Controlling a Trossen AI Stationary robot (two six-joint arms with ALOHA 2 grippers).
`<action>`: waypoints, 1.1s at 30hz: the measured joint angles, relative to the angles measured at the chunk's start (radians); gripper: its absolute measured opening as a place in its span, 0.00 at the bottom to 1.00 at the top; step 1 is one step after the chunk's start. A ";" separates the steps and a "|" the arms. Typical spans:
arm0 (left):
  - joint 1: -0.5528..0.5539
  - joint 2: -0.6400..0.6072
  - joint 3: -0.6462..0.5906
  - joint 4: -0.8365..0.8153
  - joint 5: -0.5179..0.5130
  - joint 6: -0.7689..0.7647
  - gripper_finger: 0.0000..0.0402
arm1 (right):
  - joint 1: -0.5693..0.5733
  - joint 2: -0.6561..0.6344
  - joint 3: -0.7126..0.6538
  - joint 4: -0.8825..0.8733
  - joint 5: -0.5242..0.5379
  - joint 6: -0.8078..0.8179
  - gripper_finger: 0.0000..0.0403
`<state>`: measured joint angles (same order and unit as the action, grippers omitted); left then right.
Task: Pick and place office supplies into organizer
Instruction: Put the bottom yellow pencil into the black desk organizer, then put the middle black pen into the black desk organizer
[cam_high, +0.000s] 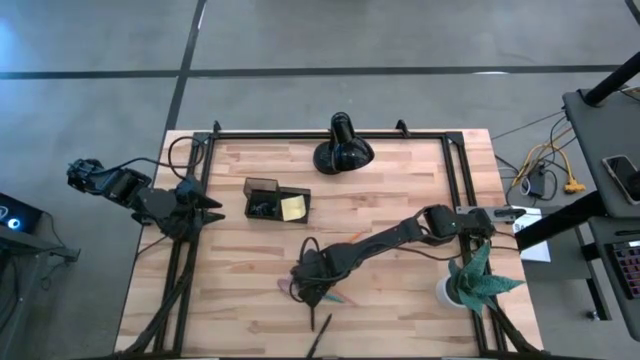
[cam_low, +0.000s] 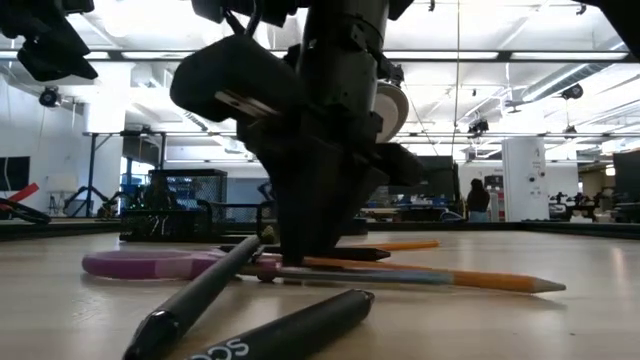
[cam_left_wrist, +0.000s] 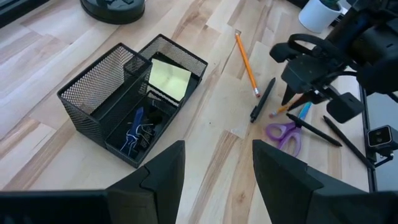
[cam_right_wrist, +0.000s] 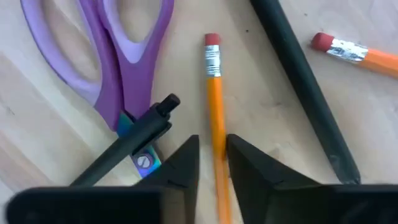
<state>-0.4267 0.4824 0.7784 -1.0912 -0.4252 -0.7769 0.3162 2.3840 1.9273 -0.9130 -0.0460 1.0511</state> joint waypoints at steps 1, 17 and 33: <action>0.000 0.000 0.000 0.000 0.000 0.000 0.42 | 0.000 0.000 -0.002 -0.001 0.000 0.000 0.13; 0.000 0.000 0.000 0.000 0.000 0.000 0.42 | -0.030 -0.021 0.102 -0.016 0.049 -0.121 0.02; 0.000 0.000 0.000 -0.001 0.000 0.000 0.42 | -0.084 -0.016 0.188 -0.139 0.010 -0.093 0.03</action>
<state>-0.4269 0.4828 0.7784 -1.0924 -0.4252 -0.7773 0.2317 2.3685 2.1154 -1.0516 -0.0358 0.9578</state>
